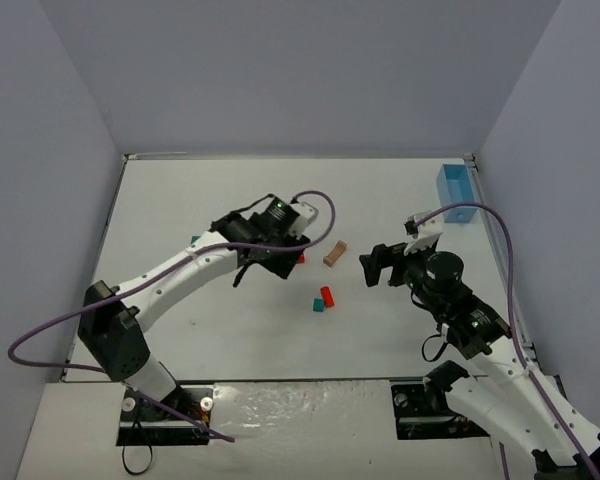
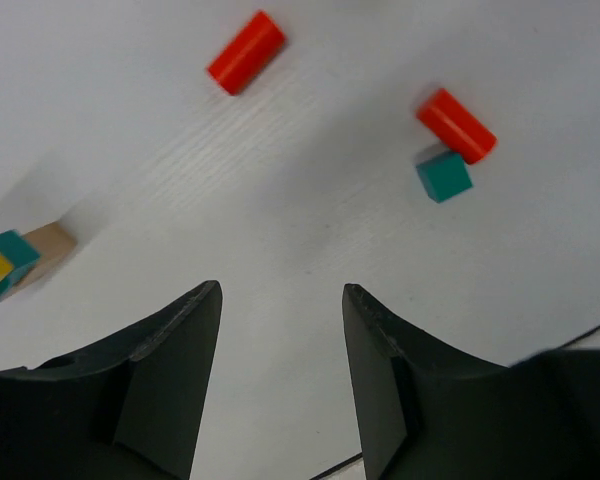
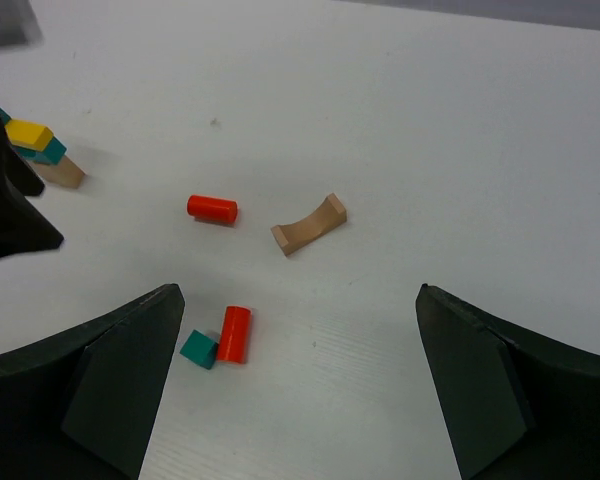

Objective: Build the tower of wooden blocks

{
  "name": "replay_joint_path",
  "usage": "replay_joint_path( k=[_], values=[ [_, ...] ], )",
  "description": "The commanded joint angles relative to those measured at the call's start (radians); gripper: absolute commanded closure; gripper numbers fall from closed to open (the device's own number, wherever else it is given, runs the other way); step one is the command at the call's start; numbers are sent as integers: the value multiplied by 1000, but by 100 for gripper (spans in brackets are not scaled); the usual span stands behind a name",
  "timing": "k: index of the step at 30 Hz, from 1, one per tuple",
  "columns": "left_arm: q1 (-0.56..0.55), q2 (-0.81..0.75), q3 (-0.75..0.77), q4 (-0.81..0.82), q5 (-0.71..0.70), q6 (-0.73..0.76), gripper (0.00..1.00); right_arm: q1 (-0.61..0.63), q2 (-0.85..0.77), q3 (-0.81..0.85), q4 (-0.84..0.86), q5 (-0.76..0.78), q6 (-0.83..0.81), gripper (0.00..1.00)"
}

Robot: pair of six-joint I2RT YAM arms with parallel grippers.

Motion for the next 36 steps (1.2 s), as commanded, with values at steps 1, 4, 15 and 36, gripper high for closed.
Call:
replay_joint_path(
  k=[1, 4, 15, 36],
  values=[
    [-94, 85, 57, 57, 67, 182, 52, -6, -62, 12, 51, 45, 21, 0],
    [-125, 134, 64, 91, 136, 256, 52, -6, -99, 6, 49, 58, 32, 0],
    [-184, 304, 148, 110, 163, 365, 52, -6, -292, -22, 45, 69, 26, 0],
    [-202, 387, 99, 133, 200, 402, 58, -6, -328, -24, 35, 74, 26, 0]
  ],
)
